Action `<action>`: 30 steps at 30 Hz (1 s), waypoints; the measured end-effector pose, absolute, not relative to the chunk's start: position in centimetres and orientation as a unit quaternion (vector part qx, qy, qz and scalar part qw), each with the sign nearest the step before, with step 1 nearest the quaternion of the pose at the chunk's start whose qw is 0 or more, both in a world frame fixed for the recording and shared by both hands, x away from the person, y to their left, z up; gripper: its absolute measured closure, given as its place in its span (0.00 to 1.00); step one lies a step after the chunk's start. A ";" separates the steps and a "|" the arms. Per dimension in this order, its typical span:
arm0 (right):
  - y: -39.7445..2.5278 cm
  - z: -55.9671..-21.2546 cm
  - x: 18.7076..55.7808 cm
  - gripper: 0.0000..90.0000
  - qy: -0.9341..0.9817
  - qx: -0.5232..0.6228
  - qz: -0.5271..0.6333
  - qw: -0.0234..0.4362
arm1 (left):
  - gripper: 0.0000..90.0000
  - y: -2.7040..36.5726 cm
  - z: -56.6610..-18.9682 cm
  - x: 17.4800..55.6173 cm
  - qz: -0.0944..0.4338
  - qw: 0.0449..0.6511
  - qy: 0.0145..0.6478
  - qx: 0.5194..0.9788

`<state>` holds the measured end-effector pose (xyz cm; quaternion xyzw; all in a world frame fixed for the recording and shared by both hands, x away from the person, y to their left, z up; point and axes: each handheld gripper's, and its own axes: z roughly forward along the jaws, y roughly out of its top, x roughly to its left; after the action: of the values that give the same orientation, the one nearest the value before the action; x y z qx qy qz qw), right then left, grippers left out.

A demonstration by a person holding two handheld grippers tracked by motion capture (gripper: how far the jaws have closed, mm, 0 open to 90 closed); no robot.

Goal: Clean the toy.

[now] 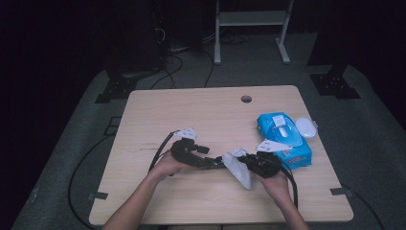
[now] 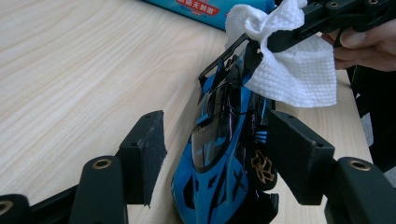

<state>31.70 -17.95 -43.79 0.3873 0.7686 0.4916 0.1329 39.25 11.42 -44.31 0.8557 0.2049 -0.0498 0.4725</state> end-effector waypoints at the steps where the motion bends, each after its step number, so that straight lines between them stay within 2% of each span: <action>1: -18.0 -43.8 31.7 0.94 0.769 0.387 0.491 0.133 | 0.41 11.4 -44.3 39.2 -0.051 0.472 0.206 0.856; 19: -18.2 -44.0 30.5 0.94 0.779 0.375 0.487 0.127 | 0.32 10.5 -44.6 38.3 -0.060 0.443 0.200 0.872; 30: -18.2 -44.7 29.6 0.94 0.791 0.369 0.472 0.124 | 0.34 9.7 -45.3 37.4 -0.059 0.421 0.175 0.888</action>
<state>29.64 -18.24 -44.73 0.3685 0.7914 0.4717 0.1240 37.36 9.73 -45.30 0.8880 0.1751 -0.0590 0.4212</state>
